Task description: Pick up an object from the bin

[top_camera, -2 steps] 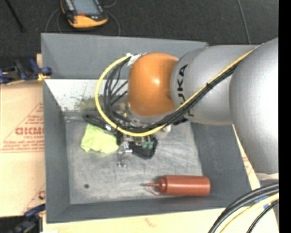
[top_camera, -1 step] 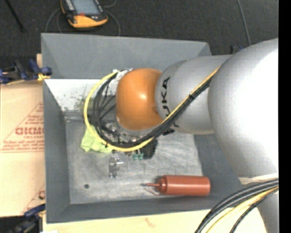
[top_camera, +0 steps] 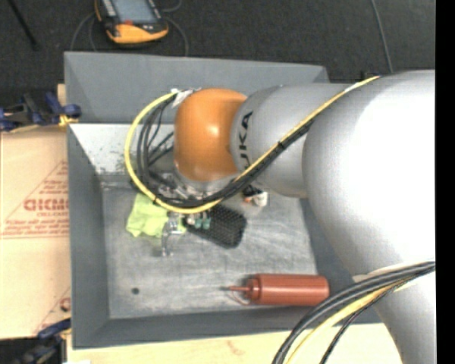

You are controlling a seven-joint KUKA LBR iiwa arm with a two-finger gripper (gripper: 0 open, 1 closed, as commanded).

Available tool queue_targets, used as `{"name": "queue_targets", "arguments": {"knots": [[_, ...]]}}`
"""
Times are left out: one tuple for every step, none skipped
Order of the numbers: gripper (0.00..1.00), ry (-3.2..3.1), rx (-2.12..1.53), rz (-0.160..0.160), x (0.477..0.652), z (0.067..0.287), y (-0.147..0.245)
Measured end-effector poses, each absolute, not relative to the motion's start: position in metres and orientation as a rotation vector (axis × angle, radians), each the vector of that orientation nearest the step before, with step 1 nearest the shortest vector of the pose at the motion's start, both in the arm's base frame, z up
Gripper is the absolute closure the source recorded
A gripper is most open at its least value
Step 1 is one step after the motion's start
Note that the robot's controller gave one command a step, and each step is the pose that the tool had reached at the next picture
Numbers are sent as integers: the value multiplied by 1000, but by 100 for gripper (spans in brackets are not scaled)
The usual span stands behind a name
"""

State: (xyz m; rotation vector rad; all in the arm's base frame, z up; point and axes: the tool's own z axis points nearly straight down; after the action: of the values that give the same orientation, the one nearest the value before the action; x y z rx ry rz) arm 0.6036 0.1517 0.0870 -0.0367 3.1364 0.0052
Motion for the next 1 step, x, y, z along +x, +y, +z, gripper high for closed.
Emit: {"name": "queue_targets", "arguments": {"knots": [[100, 3131, -34, 4, 619, 75, 157]]}}
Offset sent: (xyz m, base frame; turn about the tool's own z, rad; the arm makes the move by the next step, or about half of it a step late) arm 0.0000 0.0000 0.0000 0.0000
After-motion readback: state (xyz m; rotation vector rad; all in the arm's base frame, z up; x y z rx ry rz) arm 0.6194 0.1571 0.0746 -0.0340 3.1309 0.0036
